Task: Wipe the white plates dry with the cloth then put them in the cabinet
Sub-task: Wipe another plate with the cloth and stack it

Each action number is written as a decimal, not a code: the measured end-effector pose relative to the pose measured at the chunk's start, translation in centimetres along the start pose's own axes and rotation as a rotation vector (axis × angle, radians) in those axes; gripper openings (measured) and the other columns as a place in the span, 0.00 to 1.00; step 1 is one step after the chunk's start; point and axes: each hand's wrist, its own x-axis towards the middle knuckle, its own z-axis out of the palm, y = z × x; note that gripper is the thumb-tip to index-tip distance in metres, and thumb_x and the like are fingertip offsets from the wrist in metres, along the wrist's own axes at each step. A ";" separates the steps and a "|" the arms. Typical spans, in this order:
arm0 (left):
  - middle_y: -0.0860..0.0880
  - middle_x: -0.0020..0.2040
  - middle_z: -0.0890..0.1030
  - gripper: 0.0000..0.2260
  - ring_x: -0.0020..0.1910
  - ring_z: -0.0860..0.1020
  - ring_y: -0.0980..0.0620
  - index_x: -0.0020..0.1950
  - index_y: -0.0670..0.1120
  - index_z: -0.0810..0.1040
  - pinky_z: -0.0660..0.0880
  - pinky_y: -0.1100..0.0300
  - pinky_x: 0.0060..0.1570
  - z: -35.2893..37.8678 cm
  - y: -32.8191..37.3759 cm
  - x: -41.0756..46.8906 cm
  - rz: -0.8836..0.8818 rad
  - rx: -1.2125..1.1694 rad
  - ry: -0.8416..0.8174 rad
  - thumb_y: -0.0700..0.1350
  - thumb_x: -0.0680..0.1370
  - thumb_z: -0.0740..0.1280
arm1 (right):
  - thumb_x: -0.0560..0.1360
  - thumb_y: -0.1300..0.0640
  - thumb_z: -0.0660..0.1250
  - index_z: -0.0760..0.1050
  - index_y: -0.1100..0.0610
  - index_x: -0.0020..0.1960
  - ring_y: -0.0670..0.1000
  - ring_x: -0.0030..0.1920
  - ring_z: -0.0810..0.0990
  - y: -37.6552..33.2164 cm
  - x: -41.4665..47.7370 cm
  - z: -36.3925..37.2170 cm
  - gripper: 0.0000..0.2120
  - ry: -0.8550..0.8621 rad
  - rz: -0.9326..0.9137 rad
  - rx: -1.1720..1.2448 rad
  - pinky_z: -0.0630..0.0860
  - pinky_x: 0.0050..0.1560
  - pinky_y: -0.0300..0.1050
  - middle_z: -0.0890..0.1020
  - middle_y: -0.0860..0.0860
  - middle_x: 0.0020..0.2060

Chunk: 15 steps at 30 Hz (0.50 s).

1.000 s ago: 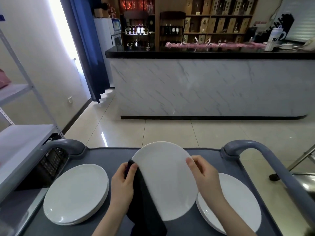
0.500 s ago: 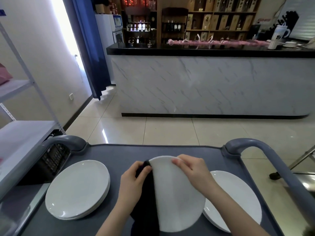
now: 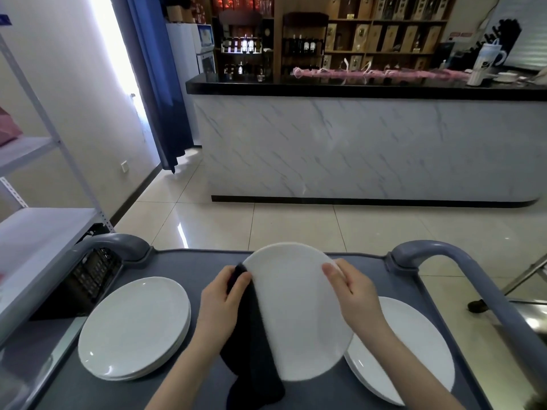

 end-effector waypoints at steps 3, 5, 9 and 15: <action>0.57 0.36 0.79 0.06 0.35 0.74 0.62 0.41 0.51 0.77 0.69 0.69 0.38 0.7 1.2 1.0 0.100 0.136 -0.236 0.45 0.77 0.70 | 0.80 0.48 0.63 0.75 0.48 0.38 0.48 0.33 0.71 -1.1 0.9 0.0 0.13 -0.311 -0.101 -0.173 0.66 0.35 0.39 0.75 0.49 0.31; 0.58 0.34 0.78 0.06 0.34 0.73 0.62 0.41 0.50 0.76 0.69 0.68 0.37 1.3 1.5 1.3 0.100 0.167 -0.285 0.46 0.77 0.71 | 0.80 0.48 0.64 0.78 0.53 0.41 0.52 0.36 0.74 -1.3 1.0 0.3 0.13 -0.340 -0.126 -0.207 0.68 0.38 0.44 0.78 0.53 0.34; 0.56 0.32 0.76 0.10 0.33 0.71 0.60 0.37 0.51 0.75 0.68 0.64 0.36 1.1 0.3 1.5 -0.056 -0.008 -0.087 0.48 0.78 0.68 | 0.80 0.49 0.64 0.71 0.58 0.35 0.46 0.31 0.64 -0.6 0.5 0.0 0.19 0.035 -0.034 -0.006 0.61 0.32 0.40 0.67 0.53 0.28; 0.46 0.40 0.81 0.09 0.40 0.75 0.52 0.41 0.53 0.78 0.74 0.51 0.44 2.7 -1.6 -1.5 -0.257 -0.224 0.137 0.50 0.81 0.65 | 0.82 0.47 0.60 0.64 0.51 0.32 0.44 0.29 0.63 0.8 -0.2 0.7 0.20 0.265 0.128 0.110 0.61 0.30 0.36 0.65 0.44 0.26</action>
